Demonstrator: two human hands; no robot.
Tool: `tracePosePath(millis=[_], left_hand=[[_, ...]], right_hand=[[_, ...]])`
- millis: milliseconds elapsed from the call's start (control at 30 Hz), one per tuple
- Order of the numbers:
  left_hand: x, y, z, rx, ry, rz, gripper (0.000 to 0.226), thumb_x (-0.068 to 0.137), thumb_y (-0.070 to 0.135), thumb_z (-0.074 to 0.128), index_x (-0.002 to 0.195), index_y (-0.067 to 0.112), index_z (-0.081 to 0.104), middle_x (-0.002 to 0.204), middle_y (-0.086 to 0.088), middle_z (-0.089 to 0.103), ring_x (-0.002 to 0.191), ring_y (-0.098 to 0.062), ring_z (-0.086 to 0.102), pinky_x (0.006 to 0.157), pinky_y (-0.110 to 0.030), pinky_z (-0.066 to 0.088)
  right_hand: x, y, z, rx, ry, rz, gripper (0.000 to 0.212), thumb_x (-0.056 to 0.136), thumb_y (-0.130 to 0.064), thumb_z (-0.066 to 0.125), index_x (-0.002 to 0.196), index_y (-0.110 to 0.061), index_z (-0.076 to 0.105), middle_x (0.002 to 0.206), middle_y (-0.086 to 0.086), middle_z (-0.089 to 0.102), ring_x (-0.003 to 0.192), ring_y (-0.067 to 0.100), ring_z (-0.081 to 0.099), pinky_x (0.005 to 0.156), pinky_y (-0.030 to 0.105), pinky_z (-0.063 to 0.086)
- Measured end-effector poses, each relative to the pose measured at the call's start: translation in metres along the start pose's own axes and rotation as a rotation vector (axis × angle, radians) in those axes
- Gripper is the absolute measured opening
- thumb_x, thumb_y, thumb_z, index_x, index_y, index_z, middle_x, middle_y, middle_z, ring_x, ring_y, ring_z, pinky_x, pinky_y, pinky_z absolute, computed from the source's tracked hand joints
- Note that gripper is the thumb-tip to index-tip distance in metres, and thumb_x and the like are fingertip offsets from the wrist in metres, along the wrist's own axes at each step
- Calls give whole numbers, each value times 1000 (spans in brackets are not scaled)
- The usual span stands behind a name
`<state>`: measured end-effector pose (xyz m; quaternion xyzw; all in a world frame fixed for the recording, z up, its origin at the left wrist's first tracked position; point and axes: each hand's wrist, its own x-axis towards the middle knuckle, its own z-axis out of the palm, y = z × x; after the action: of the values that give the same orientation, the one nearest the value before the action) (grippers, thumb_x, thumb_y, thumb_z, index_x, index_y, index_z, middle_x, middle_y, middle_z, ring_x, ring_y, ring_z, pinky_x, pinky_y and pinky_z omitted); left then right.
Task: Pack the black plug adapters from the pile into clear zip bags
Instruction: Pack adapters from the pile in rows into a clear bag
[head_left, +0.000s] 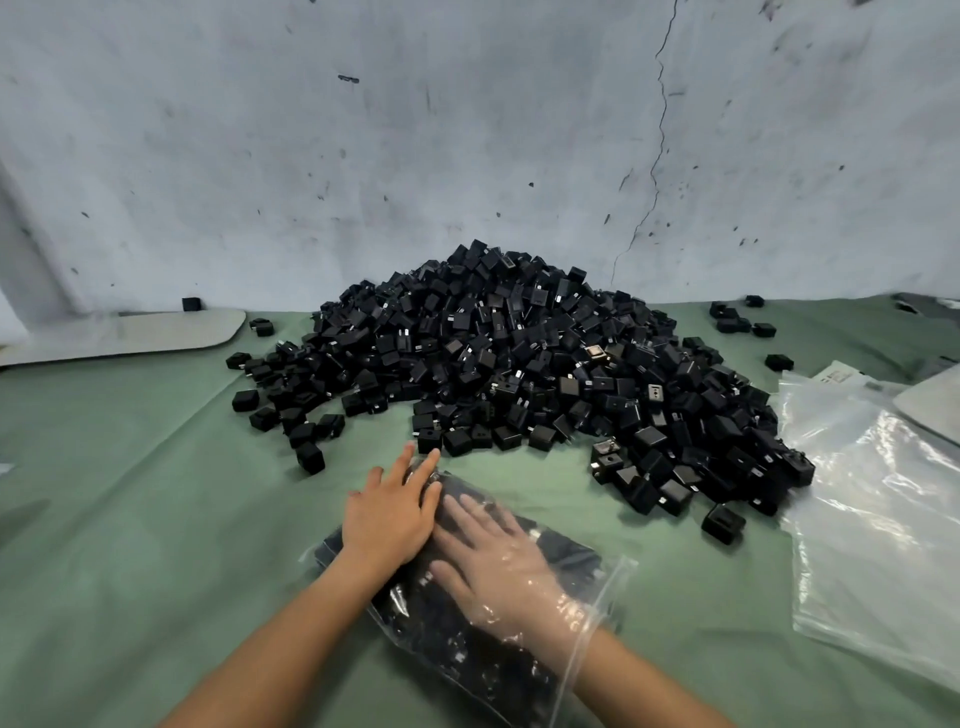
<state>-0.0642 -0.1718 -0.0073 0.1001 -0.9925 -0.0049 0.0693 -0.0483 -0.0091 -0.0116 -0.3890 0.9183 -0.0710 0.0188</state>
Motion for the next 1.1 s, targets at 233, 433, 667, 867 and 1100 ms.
tracePosePath(millis=[233,433,667,867,1100], left_hand=[[-16,13,12,-50,25,421,58,101,49,6,152,22,-7,161,4,-7,148,-11,-8,117,-29,-14],[-19,14,13,34,-71,417,61,99,54,5,153,28,-9,162,-6,-8,148,-17,-13,116,-29,-17],[-21,15,10,6,-137,428,70,81,64,-16,146,37,-18,159,-9,-18,145,-18,-22,114,-30,-21],[-24,16,0,45,-161,431,68,86,67,-7,149,39,-14,161,-6,-13,147,-15,-17,117,-33,-17],[-48,47,-35,-575,-89,386,58,98,50,40,149,45,12,157,13,24,144,-3,18,117,-26,12]], right_hand=[[-100,22,-16,-276,127,-64,50,100,-49,17,138,-35,45,146,-11,39,136,10,32,113,37,15],[-157,75,-24,9,578,-218,41,100,-28,38,85,-15,75,92,-2,71,94,19,65,80,32,52],[-110,139,-49,58,571,281,34,82,5,61,111,-10,68,118,6,63,115,30,55,93,39,49],[-78,167,-25,-161,206,446,57,92,-13,52,143,-35,37,149,-10,34,147,17,0,116,41,-5],[-91,132,-43,270,632,447,34,75,-25,79,107,-23,67,97,-4,60,98,12,53,87,24,39]])
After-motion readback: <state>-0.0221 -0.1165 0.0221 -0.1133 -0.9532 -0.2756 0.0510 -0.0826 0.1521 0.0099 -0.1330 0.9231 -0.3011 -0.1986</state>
